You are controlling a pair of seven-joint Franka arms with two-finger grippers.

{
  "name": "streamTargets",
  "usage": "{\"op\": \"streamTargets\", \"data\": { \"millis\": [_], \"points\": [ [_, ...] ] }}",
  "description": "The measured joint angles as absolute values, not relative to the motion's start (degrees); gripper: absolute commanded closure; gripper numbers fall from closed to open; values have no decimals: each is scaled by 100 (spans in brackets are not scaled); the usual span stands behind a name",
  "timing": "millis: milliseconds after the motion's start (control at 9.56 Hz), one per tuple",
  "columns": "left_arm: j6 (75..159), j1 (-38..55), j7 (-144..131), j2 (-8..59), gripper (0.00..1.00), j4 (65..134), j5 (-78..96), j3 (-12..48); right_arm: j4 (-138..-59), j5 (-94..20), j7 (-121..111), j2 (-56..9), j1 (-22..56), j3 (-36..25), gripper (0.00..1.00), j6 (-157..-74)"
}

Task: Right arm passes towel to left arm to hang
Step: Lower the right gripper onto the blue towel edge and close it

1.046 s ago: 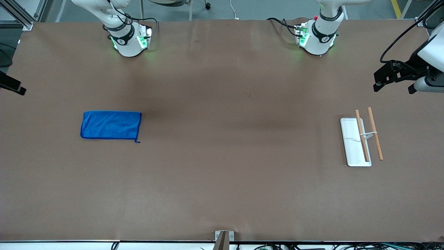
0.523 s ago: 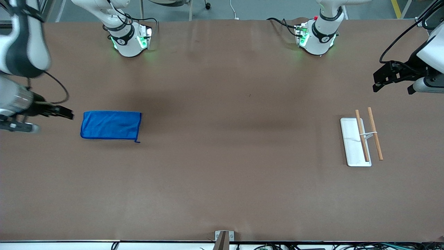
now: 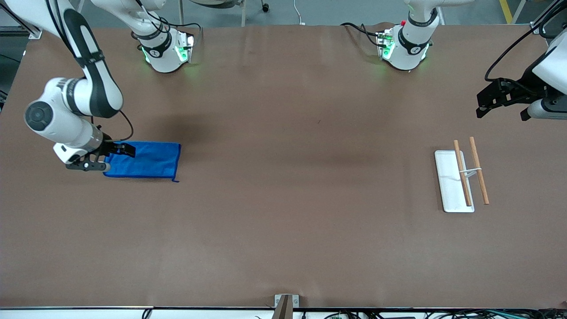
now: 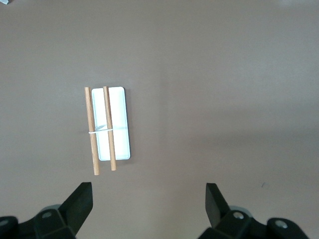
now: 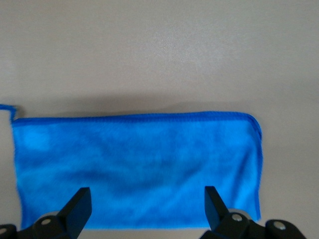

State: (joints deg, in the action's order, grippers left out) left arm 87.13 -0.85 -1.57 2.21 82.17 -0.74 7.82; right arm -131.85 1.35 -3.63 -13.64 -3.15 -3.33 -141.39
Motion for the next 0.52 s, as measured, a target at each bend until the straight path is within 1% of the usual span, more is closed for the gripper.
{"op": "streamTargets", "data": {
  "millis": [105, 314, 523],
  "points": [
    [8713, -86, -157, 238, 0, 8216, -74, 781, -13181, 135, -494, -1667, -350, -345, 0, -14434],
    [8713, -87, -157, 250, 0, 8216, -74, 780, -13167, 135, -658, -1925, -409, -368, 0, -14612],
    [8713, -90, -157, 252, 0, 8216, -74, 779, -13209, 135, -698, -1979, -410, -363, 8, -14724]
  ]
}}
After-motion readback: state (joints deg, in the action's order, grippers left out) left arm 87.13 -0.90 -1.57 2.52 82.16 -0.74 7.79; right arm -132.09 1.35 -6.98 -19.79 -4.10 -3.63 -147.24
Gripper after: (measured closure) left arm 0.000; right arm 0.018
